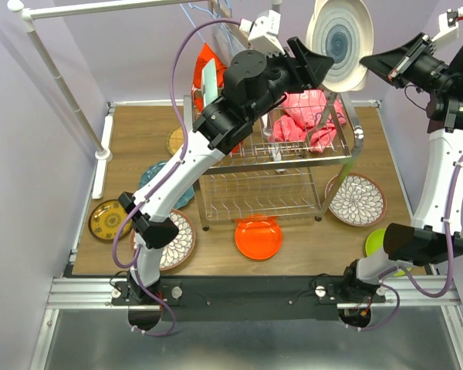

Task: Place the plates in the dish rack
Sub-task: Pass the plate from the right arm to the left

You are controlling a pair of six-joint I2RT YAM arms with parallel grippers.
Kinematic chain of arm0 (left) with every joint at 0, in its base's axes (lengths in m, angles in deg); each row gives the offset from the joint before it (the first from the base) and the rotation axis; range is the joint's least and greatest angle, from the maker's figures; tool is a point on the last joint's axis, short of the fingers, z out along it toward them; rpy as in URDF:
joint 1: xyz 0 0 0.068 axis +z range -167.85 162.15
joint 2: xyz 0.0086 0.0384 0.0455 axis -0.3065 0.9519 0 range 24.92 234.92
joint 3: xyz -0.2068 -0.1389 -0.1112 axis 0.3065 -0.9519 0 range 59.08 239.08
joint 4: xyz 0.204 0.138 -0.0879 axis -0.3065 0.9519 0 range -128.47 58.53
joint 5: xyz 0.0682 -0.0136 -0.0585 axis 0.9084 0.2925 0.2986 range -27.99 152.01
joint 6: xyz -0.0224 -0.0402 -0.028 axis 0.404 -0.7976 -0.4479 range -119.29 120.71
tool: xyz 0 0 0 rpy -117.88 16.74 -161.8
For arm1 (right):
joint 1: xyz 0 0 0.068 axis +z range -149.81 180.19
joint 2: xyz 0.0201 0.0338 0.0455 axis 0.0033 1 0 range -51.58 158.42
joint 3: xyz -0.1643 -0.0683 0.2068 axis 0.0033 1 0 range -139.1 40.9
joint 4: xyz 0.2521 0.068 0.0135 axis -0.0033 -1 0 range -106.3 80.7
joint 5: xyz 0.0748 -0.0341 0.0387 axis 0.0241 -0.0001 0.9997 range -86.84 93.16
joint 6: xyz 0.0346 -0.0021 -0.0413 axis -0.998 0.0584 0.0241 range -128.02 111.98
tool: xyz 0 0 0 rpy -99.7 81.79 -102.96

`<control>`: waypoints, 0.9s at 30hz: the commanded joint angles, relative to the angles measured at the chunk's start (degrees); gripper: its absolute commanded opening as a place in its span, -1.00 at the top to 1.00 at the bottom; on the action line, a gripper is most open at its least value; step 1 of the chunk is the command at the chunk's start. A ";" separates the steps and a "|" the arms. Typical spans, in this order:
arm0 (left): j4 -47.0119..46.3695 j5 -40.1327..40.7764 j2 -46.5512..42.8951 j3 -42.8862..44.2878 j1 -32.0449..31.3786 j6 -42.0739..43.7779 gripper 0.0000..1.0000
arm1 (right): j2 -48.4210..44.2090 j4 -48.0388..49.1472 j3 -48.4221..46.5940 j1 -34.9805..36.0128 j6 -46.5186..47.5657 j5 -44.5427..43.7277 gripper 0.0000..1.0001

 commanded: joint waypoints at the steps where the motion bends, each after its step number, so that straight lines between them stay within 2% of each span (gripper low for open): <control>1: 4.50 8.03 -0.76 1.70 -0.37 2.60 -0.15 | -4.10 3.22 -1.08 2.12 1.60 -3.71 0.99; 5: 5.30 10.67 -1.46 1.70 -0.37 3.56 0.05 | -5.42 3.22 -0.47 4.24 4.33 -6.36 0.99; 11: 4.95 14.54 -3.22 1.53 -0.45 5.76 0.45 | -8.32 4.80 1.90 6.79 7.85 -8.56 0.99; 12: 4.69 14.80 -3.57 1.09 -0.37 6.11 0.66 | -8.67 5.07 2.17 6.96 8.11 -8.65 0.99; 14: 4.07 15.59 -4.54 0.74 -0.37 7.16 0.94 | -9.11 5.94 2.87 7.23 8.20 -8.82 0.99; 15: 3.72 15.68 -4.97 0.13 -0.37 7.52 1.00 | -9.38 6.04 3.13 7.31 8.37 -8.91 0.99; 19: 0.48 16.04 -7.61 -1.81 -0.37 11.03 1.00 | -9.64 6.39 3.49 7.32 8.55 -8.82 0.97; 21: -0.06 17.17 -9.19 -2.42 -0.37 13.05 1.00 | -9.64 6.65 3.57 7.32 8.47 -8.38 0.81; 22: -0.67 17.44 -9.72 -2.51 -0.37 13.84 1.00 | -9.73 6.83 3.75 7.32 8.46 -8.12 0.56; 25: -1.20 18.41 -11.65 -2.69 -0.37 15.78 1.00 | -9.73 7.44 3.93 7.32 8.29 -7.59 0.16; 27: -1.38 19.11 -12.80 -3.04 -0.37 16.13 1.00 | -9.64 7.88 4.01 7.32 8.03 -7.15 0.02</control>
